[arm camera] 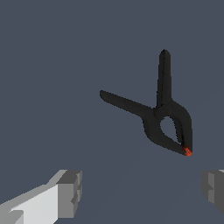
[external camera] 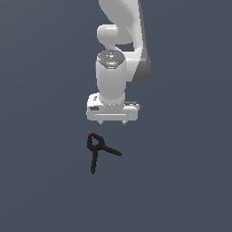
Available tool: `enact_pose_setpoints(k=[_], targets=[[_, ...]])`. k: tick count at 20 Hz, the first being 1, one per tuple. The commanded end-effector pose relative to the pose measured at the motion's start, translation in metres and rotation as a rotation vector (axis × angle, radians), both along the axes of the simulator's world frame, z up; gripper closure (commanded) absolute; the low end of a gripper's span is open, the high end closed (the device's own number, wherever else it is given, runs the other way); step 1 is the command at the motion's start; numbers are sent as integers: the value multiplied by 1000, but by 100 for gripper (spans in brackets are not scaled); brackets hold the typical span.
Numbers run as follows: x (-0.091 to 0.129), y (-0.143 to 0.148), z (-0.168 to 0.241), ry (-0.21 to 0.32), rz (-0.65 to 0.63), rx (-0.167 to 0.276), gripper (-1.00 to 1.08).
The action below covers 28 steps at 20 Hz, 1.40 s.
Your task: Pick up the object and move it to a goal position.
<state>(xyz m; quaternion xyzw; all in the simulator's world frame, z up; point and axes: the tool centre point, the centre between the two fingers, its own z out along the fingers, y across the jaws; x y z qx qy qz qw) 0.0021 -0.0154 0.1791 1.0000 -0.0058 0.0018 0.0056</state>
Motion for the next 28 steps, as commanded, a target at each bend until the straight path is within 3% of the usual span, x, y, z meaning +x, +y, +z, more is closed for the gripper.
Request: enact_pose_setpoints(k=[1, 15, 22, 28], targets=[[0, 0, 0, 0, 0, 0, -20], [2, -5, 0, -10, -3, -12, -20], [17, -11, -13, -65, 4, -11, -20], [38, -18, -30, -144, 13, -10, -20]])
